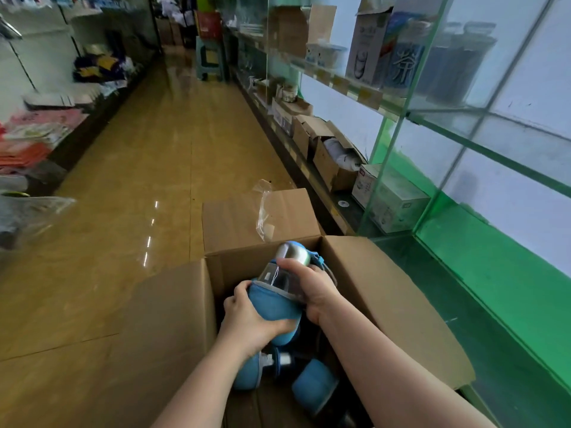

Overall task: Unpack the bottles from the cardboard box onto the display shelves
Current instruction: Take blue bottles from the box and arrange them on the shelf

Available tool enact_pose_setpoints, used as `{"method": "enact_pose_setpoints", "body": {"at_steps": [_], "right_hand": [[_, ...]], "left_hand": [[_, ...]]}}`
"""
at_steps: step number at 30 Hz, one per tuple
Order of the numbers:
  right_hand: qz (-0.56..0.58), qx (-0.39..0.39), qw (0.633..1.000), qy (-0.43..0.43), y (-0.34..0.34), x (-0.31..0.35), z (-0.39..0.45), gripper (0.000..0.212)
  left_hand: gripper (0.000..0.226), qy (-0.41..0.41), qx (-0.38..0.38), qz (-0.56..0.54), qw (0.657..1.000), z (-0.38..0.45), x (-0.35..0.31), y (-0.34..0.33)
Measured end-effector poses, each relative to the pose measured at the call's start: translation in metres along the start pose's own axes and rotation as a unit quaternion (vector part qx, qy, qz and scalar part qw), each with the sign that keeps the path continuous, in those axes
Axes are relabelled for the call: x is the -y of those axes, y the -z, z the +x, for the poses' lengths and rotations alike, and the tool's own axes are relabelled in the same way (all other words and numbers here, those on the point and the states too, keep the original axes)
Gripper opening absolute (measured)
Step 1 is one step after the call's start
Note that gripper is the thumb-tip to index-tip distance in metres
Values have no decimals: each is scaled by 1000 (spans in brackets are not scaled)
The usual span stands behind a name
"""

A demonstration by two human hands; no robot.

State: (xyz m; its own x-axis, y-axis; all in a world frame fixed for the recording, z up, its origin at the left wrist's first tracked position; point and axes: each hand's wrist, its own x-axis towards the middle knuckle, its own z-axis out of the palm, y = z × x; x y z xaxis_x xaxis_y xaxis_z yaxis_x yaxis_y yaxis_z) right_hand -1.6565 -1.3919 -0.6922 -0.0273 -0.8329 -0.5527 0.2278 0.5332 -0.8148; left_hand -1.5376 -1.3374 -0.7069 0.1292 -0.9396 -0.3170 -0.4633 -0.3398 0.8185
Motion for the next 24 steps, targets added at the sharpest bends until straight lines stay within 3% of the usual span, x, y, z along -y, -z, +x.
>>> {"method": "enact_pose_setpoints", "body": {"at_steps": [8, 16, 21, 24], "right_hand": [[-136, 32, 979, 150, -17, 8, -15, 52], [-134, 35, 974, 177, -25, 24, -19, 62], [-168, 32, 964, 204, -38, 63, -23, 71], [-165, 30, 960, 223, -47, 99, -31, 65]], "left_hand": [[100, -16, -32, 52, 998, 15, -3, 1], [98, -39, -63, 35, 997, 19, -19, 9], [102, -53, -74, -1, 996, 30, -52, 25], [101, -87, -74, -3, 993, 53, -74, 40]]}}
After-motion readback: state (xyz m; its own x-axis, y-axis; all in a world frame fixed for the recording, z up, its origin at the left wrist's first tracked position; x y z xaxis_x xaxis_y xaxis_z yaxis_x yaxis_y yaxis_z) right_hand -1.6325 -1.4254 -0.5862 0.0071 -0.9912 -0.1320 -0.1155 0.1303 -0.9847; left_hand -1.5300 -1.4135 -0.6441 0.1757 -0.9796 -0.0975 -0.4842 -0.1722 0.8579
